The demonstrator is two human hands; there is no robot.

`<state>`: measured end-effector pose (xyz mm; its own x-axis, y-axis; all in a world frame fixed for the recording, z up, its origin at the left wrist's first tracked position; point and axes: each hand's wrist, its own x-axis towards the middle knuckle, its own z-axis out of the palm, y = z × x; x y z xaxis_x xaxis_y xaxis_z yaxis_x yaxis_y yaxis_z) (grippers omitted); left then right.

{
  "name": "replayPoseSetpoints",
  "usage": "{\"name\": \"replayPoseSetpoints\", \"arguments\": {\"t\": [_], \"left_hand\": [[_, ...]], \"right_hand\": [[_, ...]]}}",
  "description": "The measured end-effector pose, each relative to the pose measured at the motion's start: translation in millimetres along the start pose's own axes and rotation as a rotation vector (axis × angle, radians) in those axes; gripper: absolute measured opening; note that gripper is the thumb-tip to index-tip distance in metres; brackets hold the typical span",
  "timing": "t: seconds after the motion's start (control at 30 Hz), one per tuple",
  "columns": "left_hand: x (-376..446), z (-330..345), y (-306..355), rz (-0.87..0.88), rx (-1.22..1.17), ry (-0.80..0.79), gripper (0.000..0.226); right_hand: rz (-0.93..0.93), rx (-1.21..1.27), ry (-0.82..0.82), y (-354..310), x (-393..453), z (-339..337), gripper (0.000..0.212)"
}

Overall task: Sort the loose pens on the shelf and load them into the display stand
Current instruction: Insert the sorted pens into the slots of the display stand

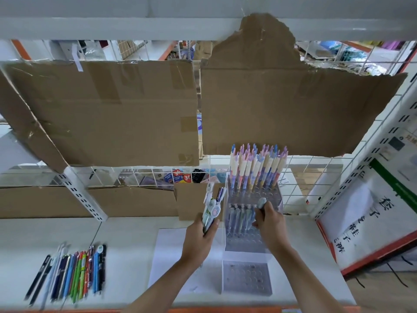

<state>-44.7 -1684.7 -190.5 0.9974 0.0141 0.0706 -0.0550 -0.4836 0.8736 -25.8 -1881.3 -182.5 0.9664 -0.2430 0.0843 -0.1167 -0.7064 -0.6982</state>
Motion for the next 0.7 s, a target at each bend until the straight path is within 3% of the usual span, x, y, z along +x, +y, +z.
{"name": "replayPoseSetpoints", "arguments": {"t": [0.2, 0.33, 0.6, 0.7], "left_hand": [[0, -2, 1, -0.015, 0.004, 0.001, 0.024], [1, -2, 2, -0.014, 0.009, -0.001, 0.023], [0, 0, 4, -0.003, 0.009, -0.022, 0.024], [-1, 0, 5, 0.000, 0.010, -0.025, 0.024]], "right_hand": [[0.026, -0.028, 0.007, 7, 1, 2, 0.019], [0.113, -0.012, -0.085, 18, -9, 12, 0.034], [0.205, 0.017, -0.131, 18, -8, 23, 0.029], [0.157, -0.017, -0.119, 18, -11, 18, 0.020]]}}
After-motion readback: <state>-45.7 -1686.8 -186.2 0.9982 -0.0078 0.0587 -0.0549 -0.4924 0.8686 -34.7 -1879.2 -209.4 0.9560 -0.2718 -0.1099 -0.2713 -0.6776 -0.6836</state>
